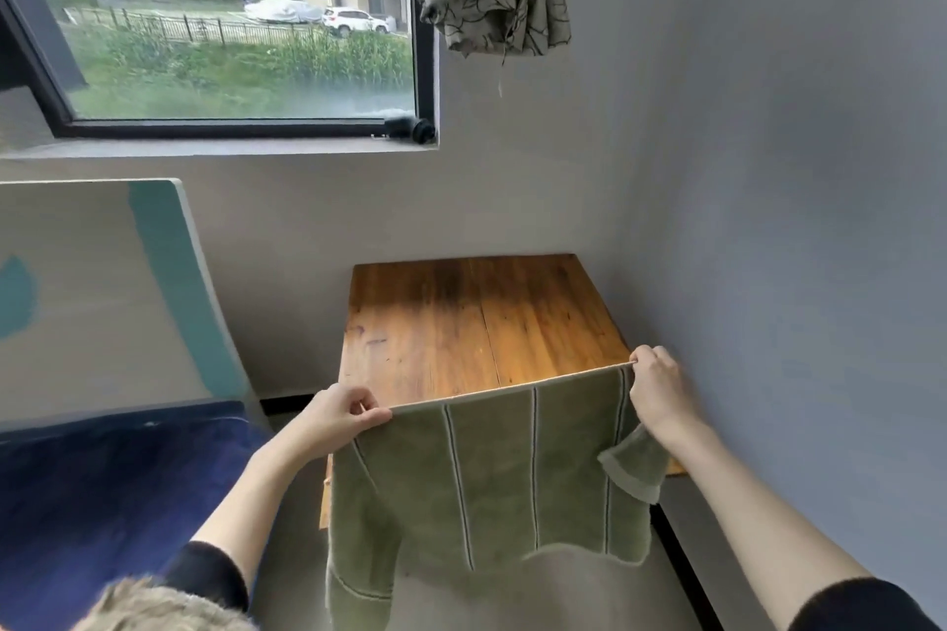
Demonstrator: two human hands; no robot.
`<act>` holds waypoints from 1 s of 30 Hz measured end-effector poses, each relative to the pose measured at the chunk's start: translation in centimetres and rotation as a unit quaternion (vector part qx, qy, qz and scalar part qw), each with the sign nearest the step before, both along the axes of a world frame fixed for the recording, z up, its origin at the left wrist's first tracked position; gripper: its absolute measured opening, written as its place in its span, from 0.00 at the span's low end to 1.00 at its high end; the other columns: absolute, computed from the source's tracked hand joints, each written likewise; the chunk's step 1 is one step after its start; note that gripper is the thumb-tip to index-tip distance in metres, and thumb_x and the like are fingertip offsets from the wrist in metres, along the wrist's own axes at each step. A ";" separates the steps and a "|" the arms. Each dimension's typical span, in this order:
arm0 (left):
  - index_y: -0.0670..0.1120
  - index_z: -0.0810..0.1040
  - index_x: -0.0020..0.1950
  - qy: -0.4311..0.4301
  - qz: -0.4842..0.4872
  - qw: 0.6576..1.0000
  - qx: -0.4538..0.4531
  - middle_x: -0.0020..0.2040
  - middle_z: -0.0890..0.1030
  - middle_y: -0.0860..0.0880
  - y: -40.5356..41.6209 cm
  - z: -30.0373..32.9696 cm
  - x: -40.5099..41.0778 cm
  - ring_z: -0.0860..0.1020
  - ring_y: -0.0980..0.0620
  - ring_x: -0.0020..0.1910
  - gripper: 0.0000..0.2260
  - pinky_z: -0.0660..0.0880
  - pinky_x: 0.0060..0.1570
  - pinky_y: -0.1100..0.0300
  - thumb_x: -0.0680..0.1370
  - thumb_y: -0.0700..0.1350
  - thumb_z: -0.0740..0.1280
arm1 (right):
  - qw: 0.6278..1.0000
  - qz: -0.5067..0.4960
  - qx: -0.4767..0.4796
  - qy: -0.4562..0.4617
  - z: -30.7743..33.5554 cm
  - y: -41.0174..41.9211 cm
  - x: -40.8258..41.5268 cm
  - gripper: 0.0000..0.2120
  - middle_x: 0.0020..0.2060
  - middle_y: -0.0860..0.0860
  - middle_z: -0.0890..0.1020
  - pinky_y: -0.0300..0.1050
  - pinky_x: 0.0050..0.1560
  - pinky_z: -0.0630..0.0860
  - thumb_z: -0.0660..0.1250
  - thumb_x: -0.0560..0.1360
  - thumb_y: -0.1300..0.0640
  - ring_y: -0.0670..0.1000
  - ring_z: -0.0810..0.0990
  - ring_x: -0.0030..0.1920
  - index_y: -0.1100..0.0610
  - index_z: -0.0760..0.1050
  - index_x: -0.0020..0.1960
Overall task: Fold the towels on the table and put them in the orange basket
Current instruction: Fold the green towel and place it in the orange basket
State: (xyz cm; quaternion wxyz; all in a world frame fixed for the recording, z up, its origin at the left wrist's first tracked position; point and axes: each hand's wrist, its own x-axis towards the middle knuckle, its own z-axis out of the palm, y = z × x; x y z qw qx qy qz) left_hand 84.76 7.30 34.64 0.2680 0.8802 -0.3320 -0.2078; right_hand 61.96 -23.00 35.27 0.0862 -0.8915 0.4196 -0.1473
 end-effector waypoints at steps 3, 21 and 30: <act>0.50 0.75 0.40 -0.010 -0.034 0.999 0.040 0.40 0.77 0.52 -2.8 -1.6 2.9 0.73 0.56 0.38 0.05 0.66 0.33 0.68 0.77 0.47 0.66 | 1.000 -0.023 0.016 0.013 -1.4 -2.3 2.1 0.11 0.52 0.59 0.76 0.41 0.41 0.65 0.54 0.78 0.67 0.57 0.74 0.47 0.63 0.73 0.53; 0.47 0.77 0.44 -0.058 0.088 0.989 0.106 0.45 0.80 0.47 -21.3 -9.8 17.0 0.77 0.47 0.44 0.04 0.75 0.44 0.55 0.77 0.46 0.67 | 0.989 0.021 0.104 0.103 -11.0 -21.6 19.0 0.10 0.52 0.60 0.77 0.48 0.47 0.72 0.56 0.78 0.66 0.60 0.75 0.51 0.63 0.76 0.53; 0.45 0.74 0.60 -0.039 0.095 0.991 0.086 0.56 0.76 0.46 -23.8 -13.2 20.2 0.75 0.48 0.54 0.11 0.72 0.55 0.56 0.78 0.42 0.62 | 0.973 0.013 0.185 0.138 -14.2 -27.5 23.8 0.14 0.60 0.59 0.75 0.50 0.57 0.69 0.58 0.79 0.57 0.60 0.72 0.60 0.59 0.72 0.63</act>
